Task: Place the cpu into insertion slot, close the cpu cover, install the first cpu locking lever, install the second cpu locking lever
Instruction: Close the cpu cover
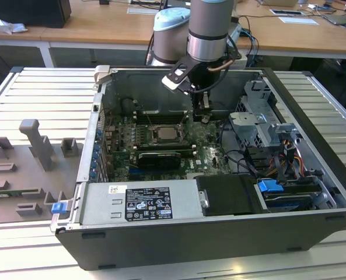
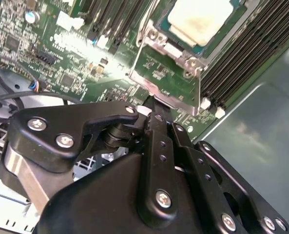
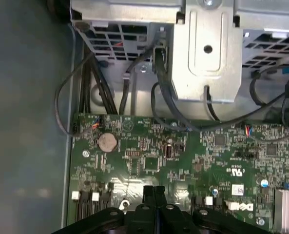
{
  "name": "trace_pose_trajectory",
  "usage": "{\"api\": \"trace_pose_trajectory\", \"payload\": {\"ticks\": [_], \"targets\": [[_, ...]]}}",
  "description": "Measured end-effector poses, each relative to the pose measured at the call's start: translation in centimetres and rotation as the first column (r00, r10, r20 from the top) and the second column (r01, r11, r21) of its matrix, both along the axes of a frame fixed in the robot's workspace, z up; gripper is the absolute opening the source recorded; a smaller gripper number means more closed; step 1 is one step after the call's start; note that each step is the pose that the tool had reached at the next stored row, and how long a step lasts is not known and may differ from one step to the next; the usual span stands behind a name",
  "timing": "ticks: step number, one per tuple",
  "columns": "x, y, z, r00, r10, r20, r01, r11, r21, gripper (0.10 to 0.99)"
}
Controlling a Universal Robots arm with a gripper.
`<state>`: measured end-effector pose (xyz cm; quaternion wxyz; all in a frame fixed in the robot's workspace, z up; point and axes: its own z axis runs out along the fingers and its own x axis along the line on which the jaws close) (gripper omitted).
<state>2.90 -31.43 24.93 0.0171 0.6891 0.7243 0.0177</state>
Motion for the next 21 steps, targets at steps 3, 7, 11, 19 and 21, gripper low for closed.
{"api": "trace_pose_trajectory", "payload": {"ticks": [3,7,11,19,21], "targets": [[-0.6,0.0,0.0,1.0,0.0,0.0,0.0,1.0,0.0,0.106],[-1.16,0.0,0.0,1.0,0.0,0.0,0.0,1.0,0.0,0.106],[-1.64,0.0,0.0,1.0,0.0,0.0,0.0,1.0,0.0,0.106],[-3.08,0.01,-0.01,1.0,0.0,0.0,0.0,1.0,0.0,0.106],[-3.47,0.0,-0.07,1.0,0.0,0.0001,0.0,1.0,0.0,0.106]]}}
